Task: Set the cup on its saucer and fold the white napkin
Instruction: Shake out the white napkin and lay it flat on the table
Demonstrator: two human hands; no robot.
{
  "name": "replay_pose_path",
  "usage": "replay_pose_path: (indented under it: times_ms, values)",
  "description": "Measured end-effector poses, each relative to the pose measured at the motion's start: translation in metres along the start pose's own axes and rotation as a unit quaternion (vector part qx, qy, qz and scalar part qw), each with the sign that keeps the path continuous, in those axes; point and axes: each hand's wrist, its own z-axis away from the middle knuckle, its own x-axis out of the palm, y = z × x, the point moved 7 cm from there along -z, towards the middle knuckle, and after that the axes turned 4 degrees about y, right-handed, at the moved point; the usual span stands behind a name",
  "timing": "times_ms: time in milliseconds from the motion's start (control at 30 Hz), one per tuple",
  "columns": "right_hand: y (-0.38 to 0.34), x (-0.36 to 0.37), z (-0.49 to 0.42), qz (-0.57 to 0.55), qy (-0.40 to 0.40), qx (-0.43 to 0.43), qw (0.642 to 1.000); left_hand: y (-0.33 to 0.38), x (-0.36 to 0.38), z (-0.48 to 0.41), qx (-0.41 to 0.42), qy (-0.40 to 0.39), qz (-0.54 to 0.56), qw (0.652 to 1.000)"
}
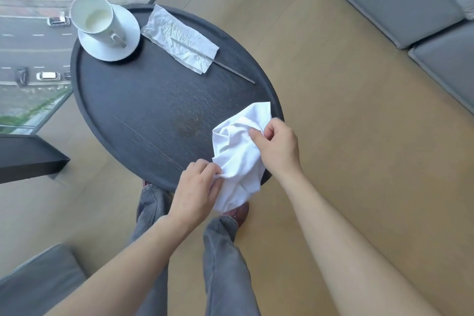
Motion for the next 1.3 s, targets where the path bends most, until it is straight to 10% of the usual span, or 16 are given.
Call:
replay_pose_path:
  times_ms: [467,767,1100,1300]
  values:
    - [-0.025,-0.006,0.005,-0.302,-0.162,0.084,0.936,0.004,-0.068,-0.008,-0.162,0.052,0.305,0.937]
    - [-0.083,-0.014,0.039,-0.111,-0.282,-0.146,0.942,0.031,-0.1,-0.011,-0.149,0.092,0.36,0.916]
    - [-0.122,-0.027,0.03,0.048,-0.109,-0.371,0.921,0.032,-0.129,-0.019,-0.073,0.03,0.292,0.953]
    - [-0.132,-0.068,0.014,0.066,-0.025,-0.337,0.939,0.028,-0.139,-0.007,-0.036,-0.026,0.205,0.978]
